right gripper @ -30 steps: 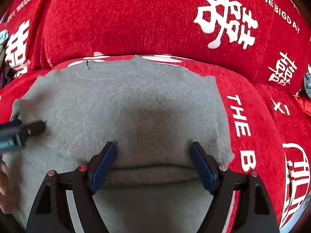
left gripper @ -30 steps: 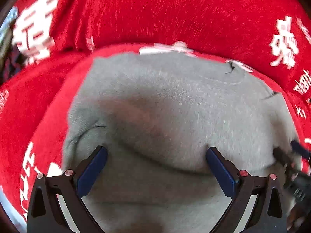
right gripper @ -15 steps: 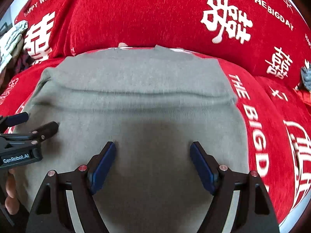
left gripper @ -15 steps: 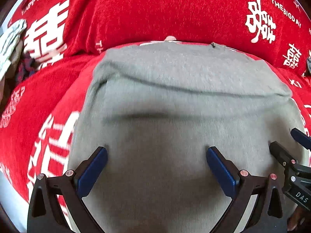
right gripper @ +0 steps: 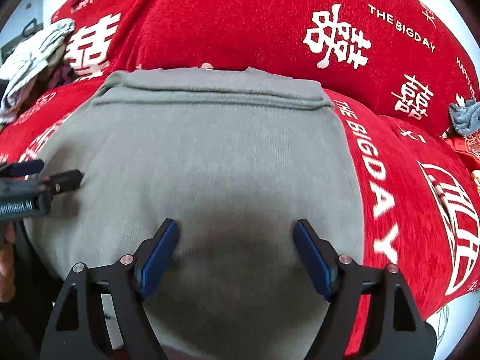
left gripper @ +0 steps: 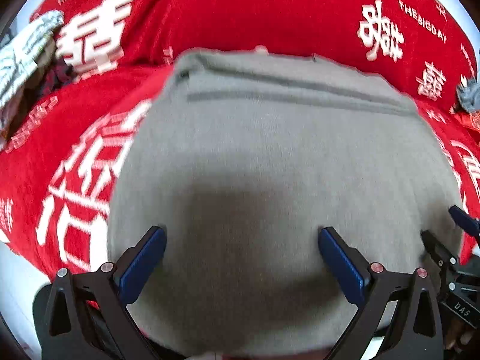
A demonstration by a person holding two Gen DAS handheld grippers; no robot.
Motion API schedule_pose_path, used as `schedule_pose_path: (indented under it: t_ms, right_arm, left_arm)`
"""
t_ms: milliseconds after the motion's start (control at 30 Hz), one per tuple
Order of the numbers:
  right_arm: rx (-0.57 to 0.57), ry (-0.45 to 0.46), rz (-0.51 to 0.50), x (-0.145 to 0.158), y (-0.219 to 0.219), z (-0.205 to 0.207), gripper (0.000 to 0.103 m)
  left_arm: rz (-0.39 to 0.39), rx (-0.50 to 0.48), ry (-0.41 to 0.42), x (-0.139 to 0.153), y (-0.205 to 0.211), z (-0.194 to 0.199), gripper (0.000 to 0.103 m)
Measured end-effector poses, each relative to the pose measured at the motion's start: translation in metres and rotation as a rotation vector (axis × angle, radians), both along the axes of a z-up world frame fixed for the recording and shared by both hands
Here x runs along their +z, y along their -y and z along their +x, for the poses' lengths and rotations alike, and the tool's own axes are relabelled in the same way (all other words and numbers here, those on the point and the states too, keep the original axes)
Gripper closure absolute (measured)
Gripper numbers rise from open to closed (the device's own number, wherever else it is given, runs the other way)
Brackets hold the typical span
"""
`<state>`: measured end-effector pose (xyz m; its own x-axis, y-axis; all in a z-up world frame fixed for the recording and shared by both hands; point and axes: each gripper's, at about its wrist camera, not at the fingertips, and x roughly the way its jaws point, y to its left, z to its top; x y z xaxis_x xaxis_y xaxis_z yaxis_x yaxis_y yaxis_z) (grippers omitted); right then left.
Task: Fold small clothes
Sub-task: 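Grasp the sweater hem with the left gripper while the right gripper grasps the hem, then lift the held hem and fold it toward the collar with both grippers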
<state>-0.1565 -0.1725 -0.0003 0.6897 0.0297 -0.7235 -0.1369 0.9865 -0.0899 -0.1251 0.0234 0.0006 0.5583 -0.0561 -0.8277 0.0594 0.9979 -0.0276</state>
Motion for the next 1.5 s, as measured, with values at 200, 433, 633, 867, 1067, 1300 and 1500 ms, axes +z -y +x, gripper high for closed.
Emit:
schedule_pose_path:
  t_ms: [200, 433, 633, 867, 1067, 1300, 1500]
  right_arm:
    - [-0.028, -0.043, -0.026, 0.001, 0.018, -0.036, 0.021]
    - [-0.227, -0.191, 0.164, -0.02, 0.078, -0.044, 0.021]
    - [-0.155, -0.168, 0.124, -0.021, 0.057, -0.048, 0.063]
    - [-0.018, -0.131, 0.314, 0.003, 0.062, -0.051, 0.092]
    - [-0.003, 0.04, 0.406, 0.061, 0.084, -0.029, 0.092]
    - [-0.079, 0.058, 0.413, 0.073, 0.087, 0.053, 0.093]
    - [-0.123, -0.038, 0.361, 0.038, 0.084, 0.092, 0.087]
  left_arm:
    - [0.054, 0.027, 0.061, 0.013, -0.024, -0.032, 0.001]
    - [-0.155, 0.24, -0.129, -0.019, -0.084, -0.027, 0.001]
    - [-0.174, 0.113, -0.127, -0.01, -0.049, -0.035, 0.057]
    - [-0.165, 0.015, -0.03, 0.037, -0.031, -0.036, 0.088]
    - [-0.169, 0.02, 0.106, 0.095, -0.037, 0.007, 0.088]
    - [-0.196, 0.065, 0.047, 0.083, -0.033, 0.081, 0.088]
    - [-0.268, 0.09, -0.053, 0.04, -0.045, 0.104, 0.055]
